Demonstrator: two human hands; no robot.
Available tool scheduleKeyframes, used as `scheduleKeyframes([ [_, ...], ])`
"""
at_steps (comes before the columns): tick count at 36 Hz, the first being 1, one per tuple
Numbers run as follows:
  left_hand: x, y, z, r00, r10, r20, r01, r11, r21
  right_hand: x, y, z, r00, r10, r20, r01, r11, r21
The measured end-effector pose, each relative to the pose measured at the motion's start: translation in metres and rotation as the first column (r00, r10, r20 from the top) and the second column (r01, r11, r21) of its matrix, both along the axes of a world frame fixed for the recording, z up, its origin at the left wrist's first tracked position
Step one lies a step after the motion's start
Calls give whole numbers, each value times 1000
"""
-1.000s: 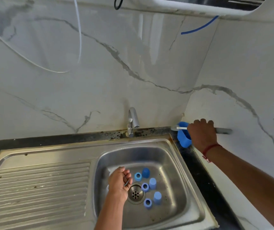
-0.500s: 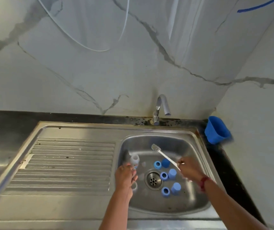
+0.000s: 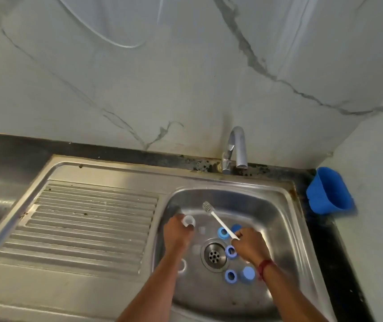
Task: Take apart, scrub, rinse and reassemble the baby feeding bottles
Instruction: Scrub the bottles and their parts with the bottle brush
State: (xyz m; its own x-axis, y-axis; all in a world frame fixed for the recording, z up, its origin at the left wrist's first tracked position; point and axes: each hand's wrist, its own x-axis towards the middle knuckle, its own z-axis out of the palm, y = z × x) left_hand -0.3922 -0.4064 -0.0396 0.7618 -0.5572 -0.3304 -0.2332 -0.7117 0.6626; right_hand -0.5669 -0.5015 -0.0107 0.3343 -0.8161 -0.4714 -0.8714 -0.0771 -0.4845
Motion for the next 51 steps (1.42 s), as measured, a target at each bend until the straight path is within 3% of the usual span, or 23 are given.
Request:
scheduleKeyframes([
  [9, 2, -34, -36, 989, -123, 81, 107, 977, 185, -9, -21, -17, 999, 35, -26, -33, 998, 60],
  [15, 10, -45, -56, 953, -266, 147, 200, 913, 357, -17, -25, -32, 1000, -11, 16, 9, 995, 95],
  [25, 32, -56, -63, 843, -511, 165, 390, 794, 466, -24, -21, -38, 998, -14, 56, 8, 995, 97],
  [31, 30, -59, -46, 919, -354, 175, 281, 897, 342, -25, -21, -28, 998, -41, 53, 36, 995, 90],
  [35, 24, -53, -27, 981, -110, 159, 92, 989, 115, -25, -15, -20, 996, -52, 66, 47, 996, 74],
  [38, 17, -41, -18, 991, 124, -41, -126, 991, -43, -24, -7, -13, 995, -61, 85, 56, 996, 67],
  [39, 15, -36, -14, 955, 214, -204, -236, 968, -89, -23, -3, -10, 994, -59, 92, 54, 997, 61],
  [40, 14, -31, -9, 858, 284, -429, -373, 917, -139, -21, 1, -7, 993, -54, 101, 49, 998, 51],
  [42, 11, -20, 0, 519, 224, -825, -590, 792, -156, -19, 8, -3, 992, -45, 114, 42, 999, 28],
  [43, 9, -13, 4, 384, 164, -909, -642, 755, -135, -18, 12, -1, 993, -38, 113, 36, 999, 17],
  [46, 3, 4, 9, 181, 54, -982, -711, 697, -93, -17, 22, 2, 993, -29, 113, 31, 999, -16],
  [49, -1, 17, 16, 73, -18, -997, -778, 625, -68, -17, 33, 9, 994, 0, 113, 7, 998, -64],
  [51, -2, 26, 21, 48, -74, -996, -812, 578, -82, -16, 39, 14, 994, 23, 109, -12, 995, -101],
])
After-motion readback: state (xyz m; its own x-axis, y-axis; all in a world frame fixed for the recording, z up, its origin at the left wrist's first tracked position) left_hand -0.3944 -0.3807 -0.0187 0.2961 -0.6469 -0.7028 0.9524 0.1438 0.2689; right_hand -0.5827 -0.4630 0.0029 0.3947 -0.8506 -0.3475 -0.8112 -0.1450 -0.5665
